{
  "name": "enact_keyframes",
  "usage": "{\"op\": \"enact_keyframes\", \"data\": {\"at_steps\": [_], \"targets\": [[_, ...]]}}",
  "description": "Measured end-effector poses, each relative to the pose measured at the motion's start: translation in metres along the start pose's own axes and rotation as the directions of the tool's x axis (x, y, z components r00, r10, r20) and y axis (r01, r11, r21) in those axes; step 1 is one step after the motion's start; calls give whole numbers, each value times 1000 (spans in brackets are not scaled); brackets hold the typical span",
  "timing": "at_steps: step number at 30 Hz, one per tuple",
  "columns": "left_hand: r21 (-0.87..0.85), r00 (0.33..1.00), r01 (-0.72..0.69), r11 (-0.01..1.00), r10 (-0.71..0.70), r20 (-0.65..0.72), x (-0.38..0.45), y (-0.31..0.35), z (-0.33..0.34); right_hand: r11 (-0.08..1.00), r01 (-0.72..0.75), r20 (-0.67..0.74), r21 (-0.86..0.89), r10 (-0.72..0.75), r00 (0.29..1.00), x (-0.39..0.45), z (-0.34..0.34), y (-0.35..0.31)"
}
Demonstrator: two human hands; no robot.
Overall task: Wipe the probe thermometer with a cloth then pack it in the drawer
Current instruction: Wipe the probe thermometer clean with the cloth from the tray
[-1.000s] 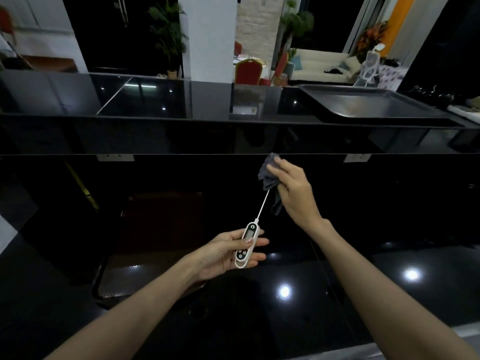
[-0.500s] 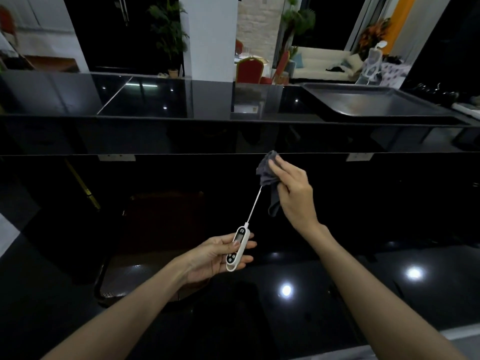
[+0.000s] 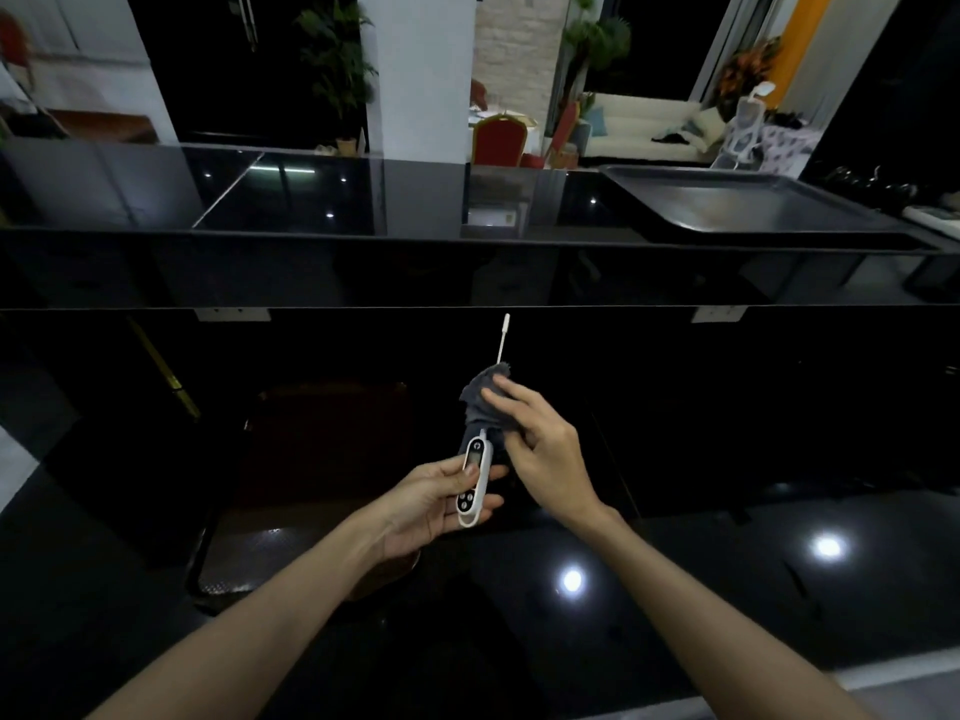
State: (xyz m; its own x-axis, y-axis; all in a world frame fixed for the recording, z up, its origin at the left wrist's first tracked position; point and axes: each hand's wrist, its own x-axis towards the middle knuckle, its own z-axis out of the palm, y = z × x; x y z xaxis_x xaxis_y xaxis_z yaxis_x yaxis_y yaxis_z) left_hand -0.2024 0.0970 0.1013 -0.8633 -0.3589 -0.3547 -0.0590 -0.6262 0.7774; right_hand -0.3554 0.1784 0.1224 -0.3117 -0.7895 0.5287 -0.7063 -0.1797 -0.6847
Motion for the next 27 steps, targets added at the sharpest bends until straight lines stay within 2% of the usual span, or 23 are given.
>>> {"op": "enact_keyframes", "data": {"at_steps": [3,6,7,10,11,15,21,25,27], "targets": [[92,999,-18,996,21,-35,-2,0,-5,997,38,6,-70,-37,999,7,-15,1],[257,998,-32,966,44,-41,-6,-2,-5,947,84,-144,-310,-134,981,32,-35,9],[294,998,-46,955,59,-36,-7,-4,-3,903,103,-144,-417,-177,974,41,-40,12],[357,993,-103,928,119,-21,-6,-8,4,742,169,3,-648,-220,975,54,-43,30],[374,990,-120,920,138,-20,-6,-9,6,732,165,29,-661,-195,980,52,-40,35],[429,981,-148,891,187,-51,-4,-18,3,804,141,54,-578,-135,989,37,-29,43],[537,960,-155,829,255,-116,2,-36,-8,676,243,223,-695,-118,968,15,-23,44],[507,956,-134,851,246,-161,9,-37,-2,621,394,377,-678,-167,911,-1,-13,41],[465,955,-121,877,230,-187,12,-36,3,650,460,482,-605,-161,861,-9,-4,38]]}}
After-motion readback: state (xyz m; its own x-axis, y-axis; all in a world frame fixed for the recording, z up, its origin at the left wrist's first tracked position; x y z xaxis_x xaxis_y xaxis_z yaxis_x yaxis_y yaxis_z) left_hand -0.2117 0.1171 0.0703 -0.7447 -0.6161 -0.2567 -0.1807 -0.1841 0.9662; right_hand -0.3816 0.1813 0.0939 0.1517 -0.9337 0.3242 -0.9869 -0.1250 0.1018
